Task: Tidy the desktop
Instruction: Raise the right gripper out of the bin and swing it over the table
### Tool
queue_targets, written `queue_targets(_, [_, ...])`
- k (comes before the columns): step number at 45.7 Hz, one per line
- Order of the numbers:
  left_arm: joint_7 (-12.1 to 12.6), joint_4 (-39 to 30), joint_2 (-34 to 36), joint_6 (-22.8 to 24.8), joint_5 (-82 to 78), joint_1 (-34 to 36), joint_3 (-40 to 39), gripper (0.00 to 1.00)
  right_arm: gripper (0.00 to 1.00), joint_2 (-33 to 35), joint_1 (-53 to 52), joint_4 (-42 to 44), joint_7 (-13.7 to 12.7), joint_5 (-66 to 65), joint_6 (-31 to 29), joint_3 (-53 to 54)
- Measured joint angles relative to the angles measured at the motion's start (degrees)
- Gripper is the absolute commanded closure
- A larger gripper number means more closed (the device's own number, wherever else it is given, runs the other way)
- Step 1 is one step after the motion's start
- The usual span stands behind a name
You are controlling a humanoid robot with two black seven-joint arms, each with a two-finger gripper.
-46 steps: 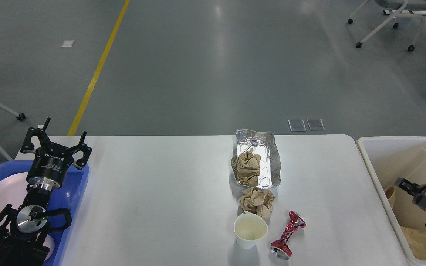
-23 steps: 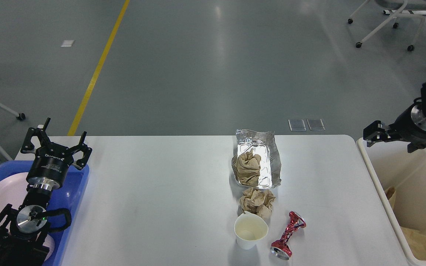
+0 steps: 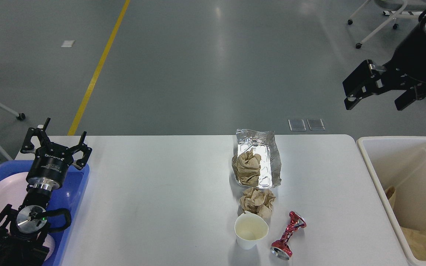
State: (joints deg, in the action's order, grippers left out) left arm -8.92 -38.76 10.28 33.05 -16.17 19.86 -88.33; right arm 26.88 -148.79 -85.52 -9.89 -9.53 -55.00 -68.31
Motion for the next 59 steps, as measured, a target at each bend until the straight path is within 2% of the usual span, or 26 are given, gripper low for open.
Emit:
queue_targets(9, [-0.04,0.0,0.0,0.0,0.0,0.0,0.0,0.04,0.0,-0.24,-3.69,-5.3,0.08,0.04,0.0,0.34])
queue_targets(26, [-0.05,0.0,0.0,0.0,0.0,0.0,0.0,0.04,0.0,-2.01,-3.38,-4.98,0.29,2.86,0.0,1.11])
queue_targets(39, [-0.01,0.0,0.0,0.0,0.0,0.0,0.0,0.04,0.0,-4.07,-0.63,-4.06,0.3,12.35,0.01,4.43])
queue_targets(42, [-0.01,0.0,0.0,0.0,0.0,0.0,0.0,0.04,0.0,-5.57,2.94,-4.04,0.18,12.94,1.79,5.85])
queue_targets(52, [-0.01,0.01,0.0,0.0,0.0,-0.08,0.0,0.04,0.0,-13.29,12.38,-4.05,0.15,15.39,15.46,7.35])
queue_targets(59, [-0.05,0.01,0.0,0.0,0.0,-0.07,0.0,0.04,0.0,-19.26,19.91,-4.13,0.15,17.67,22.63,7.4])
